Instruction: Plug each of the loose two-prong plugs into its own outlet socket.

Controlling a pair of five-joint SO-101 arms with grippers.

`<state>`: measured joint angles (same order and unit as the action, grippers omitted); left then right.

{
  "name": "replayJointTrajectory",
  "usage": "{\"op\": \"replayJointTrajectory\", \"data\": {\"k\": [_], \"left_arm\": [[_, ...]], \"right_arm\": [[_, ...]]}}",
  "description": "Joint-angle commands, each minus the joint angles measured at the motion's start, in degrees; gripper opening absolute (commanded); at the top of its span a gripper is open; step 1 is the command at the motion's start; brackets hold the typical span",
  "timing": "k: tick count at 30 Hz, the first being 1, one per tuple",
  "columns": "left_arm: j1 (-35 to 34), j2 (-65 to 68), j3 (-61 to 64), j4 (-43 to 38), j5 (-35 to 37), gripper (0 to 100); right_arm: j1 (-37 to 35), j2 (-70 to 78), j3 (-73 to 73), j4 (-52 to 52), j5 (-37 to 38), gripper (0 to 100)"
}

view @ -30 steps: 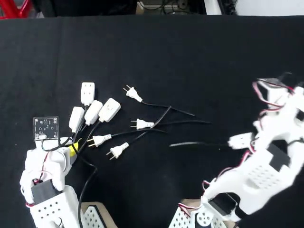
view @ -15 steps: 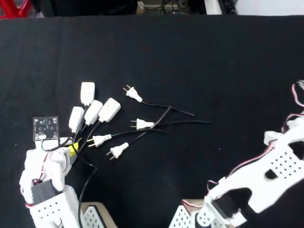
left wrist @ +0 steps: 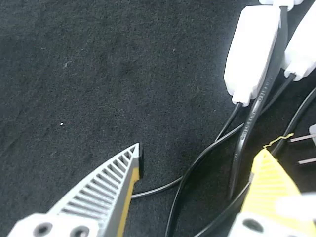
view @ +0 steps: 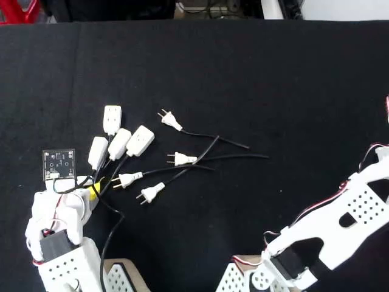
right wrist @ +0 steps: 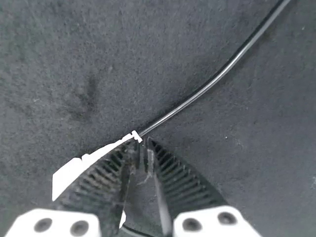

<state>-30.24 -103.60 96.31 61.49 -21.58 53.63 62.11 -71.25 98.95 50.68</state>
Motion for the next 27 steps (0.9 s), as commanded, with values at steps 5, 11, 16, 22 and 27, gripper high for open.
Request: {"op": "replayJointTrajectory", "data": {"k": [5, 11, 16, 22, 27], "left_arm": [[0.7, -0.4, 1.0, -1.1, -0.6, 35], [0.7, -0.4, 1.0, -1.1, -0.6, 35], [0.7, -0.4, 1.0, -1.1, -0.6, 35], [0.7, -0.4, 1.0, -1.1, -0.6, 35], [0.7, -0.4, 1.0, -1.1, -0.6, 35]], "right_arm": [[1.4, -16.9, 14.8, 2.3, 0.7, 13.6], [1.7, -34.3, 44.1, 1.1, 12.2, 14.2], [2.4, -44.3, 64.1, -13.6, 16.3, 14.2], [5.1, -45.8, 72.8, -24.5, 22.6, 16.7], [7.9, -42.9, 72.5, -28.2, 26.0, 27.6]]}}
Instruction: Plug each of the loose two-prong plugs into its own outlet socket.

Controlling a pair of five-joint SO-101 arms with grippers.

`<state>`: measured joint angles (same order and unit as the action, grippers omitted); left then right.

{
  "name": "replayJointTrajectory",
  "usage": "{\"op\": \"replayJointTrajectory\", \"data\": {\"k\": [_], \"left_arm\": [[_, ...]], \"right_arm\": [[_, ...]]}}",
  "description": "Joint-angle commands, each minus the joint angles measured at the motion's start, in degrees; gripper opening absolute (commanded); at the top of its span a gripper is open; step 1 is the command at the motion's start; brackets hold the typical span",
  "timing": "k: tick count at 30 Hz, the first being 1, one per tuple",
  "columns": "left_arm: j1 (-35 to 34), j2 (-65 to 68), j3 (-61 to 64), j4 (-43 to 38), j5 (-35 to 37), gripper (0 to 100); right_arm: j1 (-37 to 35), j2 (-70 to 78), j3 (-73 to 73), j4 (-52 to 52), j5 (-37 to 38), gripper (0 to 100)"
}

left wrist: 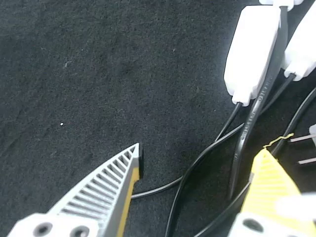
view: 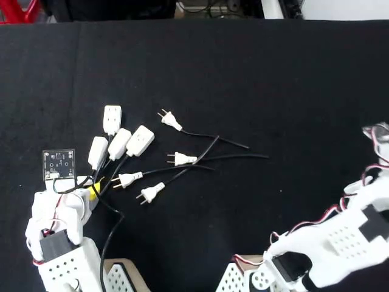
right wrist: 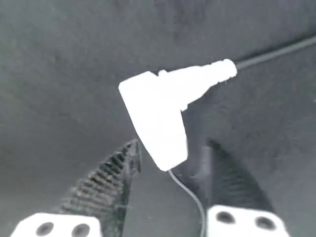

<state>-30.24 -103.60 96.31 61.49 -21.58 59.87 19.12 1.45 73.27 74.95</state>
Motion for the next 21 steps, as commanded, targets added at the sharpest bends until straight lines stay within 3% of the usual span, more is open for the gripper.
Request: {"op": "replayJointTrajectory", "data": {"k": [1, 12, 21], "left_arm": [[0.7, -0.4, 1.0, -1.1, -0.6, 35], [0.7, -0.4, 1.0, -1.1, -0.6, 35], [0.7, -0.4, 1.0, -1.1, -0.6, 35]], "right_arm": [[1.7, 0.9, -0.2, -3.0, 1.8, 27.3], [-2.4, 6.3, -0.1, 2.2, 1.8, 12.6], [-2.7, 6.5, -2.5, -0.2, -1.2, 2.7]]}}
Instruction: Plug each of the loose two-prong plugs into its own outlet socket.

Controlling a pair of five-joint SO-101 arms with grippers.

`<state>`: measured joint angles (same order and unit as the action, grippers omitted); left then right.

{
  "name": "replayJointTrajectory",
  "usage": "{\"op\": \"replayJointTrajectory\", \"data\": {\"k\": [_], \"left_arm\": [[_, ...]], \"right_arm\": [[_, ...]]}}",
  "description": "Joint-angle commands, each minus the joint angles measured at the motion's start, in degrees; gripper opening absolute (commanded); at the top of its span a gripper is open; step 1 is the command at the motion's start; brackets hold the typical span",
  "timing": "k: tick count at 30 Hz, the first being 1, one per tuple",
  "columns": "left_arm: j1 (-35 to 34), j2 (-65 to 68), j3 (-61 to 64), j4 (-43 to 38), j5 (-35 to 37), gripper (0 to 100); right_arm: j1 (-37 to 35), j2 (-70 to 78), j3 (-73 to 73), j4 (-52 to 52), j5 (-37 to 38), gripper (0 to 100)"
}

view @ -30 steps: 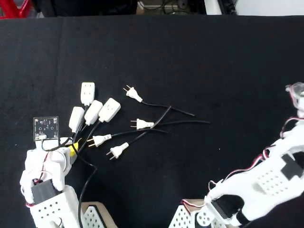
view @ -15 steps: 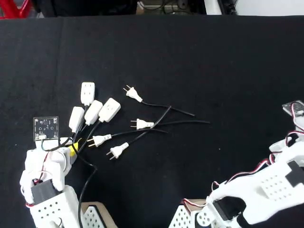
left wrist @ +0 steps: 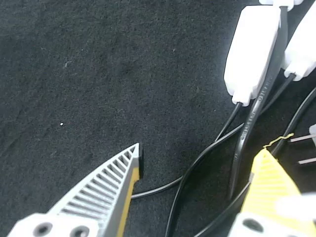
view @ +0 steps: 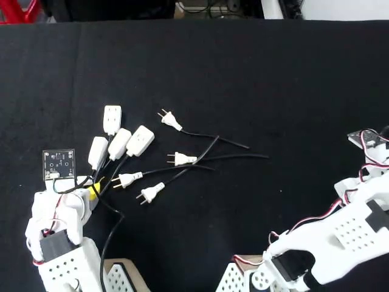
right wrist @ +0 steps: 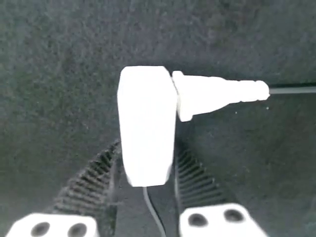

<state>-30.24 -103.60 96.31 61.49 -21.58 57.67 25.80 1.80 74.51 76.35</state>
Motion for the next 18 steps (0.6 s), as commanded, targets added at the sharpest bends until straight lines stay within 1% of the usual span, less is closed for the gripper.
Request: {"op": "replayJointTrajectory", "data": {"k": [1, 5, 8, 11, 14, 18], "left_arm": [[0.7, -0.4, 1.0, -1.1, -0.6, 35], [0.7, -0.4, 1.0, -1.1, -0.6, 35], [0.7, -0.4, 1.0, -1.1, -0.6, 35], [0.7, -0.4, 1.0, -1.1, -0.6, 35], [0.7, -0.4, 1.0, -1.1, -0.6, 35], [0.7, -0.4, 1.0, -1.1, -0.6, 35]], "right_arm": [[-0.4, -0.1, -3.8, -3.3, -5.3, 2.8], [-0.4, -0.1, -5.0, -14.2, -14.1, 2.3], [-0.5, -0.1, -4.6, -22.6, -17.3, 1.2], [-0.5, 0.0, -4.5, -28.0, -19.4, 1.2], [-0.5, 0.0, -4.4, -28.3, -20.1, 1.5], [-1.0, -0.1, -4.8, -21.8, -19.9, 2.1]]}}
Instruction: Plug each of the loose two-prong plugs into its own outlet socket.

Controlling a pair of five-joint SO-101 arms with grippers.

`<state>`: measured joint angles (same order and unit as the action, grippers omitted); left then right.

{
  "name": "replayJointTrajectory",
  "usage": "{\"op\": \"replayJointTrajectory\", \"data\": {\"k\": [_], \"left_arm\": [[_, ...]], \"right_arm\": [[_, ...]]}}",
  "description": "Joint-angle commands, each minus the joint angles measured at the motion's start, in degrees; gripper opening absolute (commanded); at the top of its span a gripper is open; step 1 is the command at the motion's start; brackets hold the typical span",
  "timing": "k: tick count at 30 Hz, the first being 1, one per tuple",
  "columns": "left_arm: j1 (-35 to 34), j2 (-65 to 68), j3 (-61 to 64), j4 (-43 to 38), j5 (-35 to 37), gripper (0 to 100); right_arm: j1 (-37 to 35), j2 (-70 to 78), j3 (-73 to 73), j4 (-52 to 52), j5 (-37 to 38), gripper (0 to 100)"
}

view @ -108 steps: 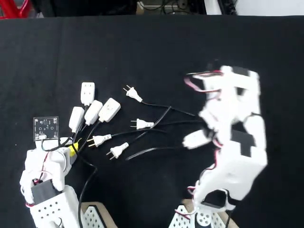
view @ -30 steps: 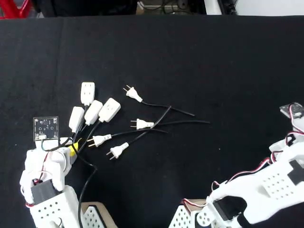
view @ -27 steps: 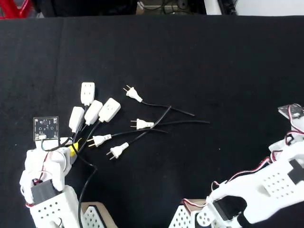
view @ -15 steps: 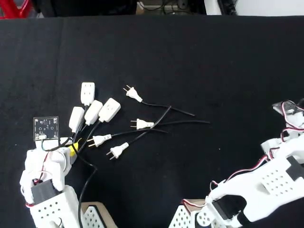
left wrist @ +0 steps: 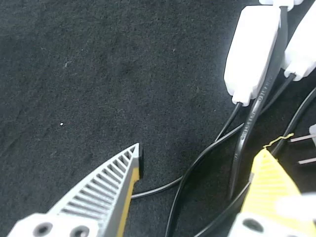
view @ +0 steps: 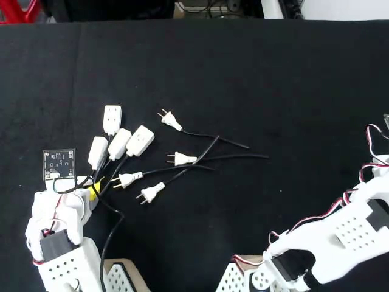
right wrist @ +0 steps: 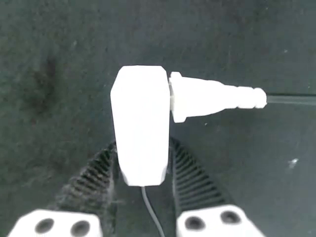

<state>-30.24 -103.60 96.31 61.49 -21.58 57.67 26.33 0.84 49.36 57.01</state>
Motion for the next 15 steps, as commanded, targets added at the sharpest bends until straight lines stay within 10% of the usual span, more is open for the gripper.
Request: {"op": "replayJointTrajectory", "data": {"k": [1, 9, 15], "left_arm": [[0.7, -0.4, 1.0, -1.1, -0.6, 35], [0.7, -0.4, 1.0, -1.1, -0.6, 35], [0.7, -0.4, 1.0, -1.1, -0.6, 35]], "right_arm": [[-1.1, -0.7, -3.9, 5.0, -0.5, 4.1], [-1.9, -1.1, -9.5, 14.7, -0.6, 34.3], [-2.4, -1.1, -26.4, 37.6, -0.8, 32.8]]}}
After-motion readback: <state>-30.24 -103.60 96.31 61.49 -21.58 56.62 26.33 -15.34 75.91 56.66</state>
